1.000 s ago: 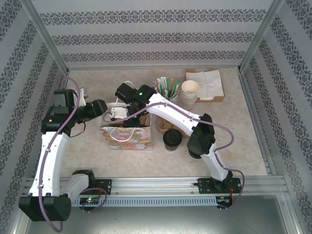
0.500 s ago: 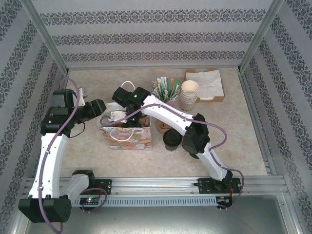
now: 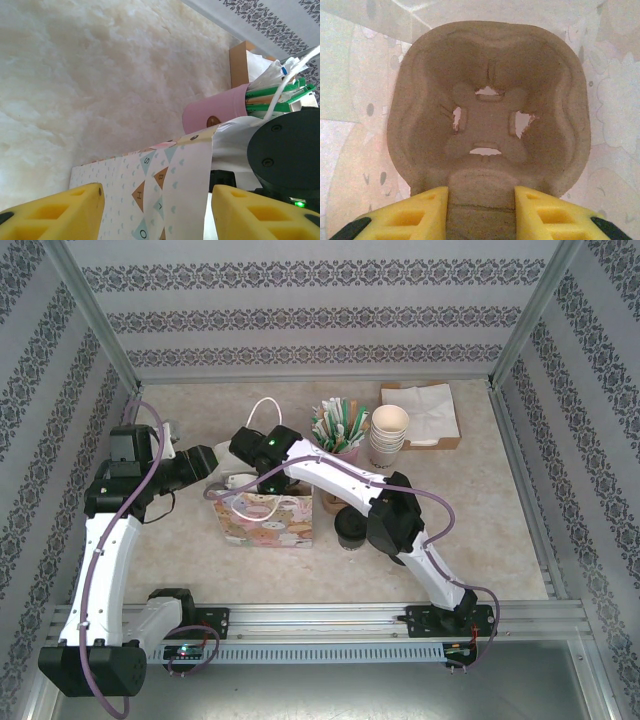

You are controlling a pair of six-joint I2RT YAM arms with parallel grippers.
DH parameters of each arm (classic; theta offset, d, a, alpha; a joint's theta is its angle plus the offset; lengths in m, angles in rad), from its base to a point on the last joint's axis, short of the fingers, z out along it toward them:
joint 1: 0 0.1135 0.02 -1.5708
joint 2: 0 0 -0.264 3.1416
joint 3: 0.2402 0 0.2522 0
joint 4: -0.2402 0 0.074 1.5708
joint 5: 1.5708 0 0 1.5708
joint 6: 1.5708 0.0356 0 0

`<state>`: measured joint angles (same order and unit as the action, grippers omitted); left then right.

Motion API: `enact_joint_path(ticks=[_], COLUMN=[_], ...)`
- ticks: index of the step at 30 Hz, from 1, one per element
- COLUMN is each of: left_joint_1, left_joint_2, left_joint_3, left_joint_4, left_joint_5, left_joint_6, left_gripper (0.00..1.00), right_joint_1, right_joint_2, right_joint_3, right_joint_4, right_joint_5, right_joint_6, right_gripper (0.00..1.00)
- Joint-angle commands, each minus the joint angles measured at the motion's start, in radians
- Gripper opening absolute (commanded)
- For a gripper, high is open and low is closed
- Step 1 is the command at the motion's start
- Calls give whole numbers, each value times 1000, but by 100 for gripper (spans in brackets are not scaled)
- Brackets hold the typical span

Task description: Pack the takeout coffee

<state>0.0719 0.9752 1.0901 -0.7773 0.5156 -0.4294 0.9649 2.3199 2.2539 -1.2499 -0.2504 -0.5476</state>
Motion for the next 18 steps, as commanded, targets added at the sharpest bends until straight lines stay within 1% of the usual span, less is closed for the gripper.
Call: enact_joint_path(ticks=[1,8,18], left_joint_1=[-7,-7,-7], left_joint_2=[-3,1,0], left_joint_3=[-14,-20,-18], left_joint_4=[23,21,19], left_joint_5=[-8,-8,-4], left_joint_6=[14,14,14], left_gripper=[59,59,56], right_joint_1=[9,23,35], right_joint_2=[7,7,57], right_joint_3=[-30,-73,-87], right_joint_4=[1,8,17], right_joint_5=[12,11,-12], right_joint_6=[8,-10,-3], right_gripper=[36,37,37])
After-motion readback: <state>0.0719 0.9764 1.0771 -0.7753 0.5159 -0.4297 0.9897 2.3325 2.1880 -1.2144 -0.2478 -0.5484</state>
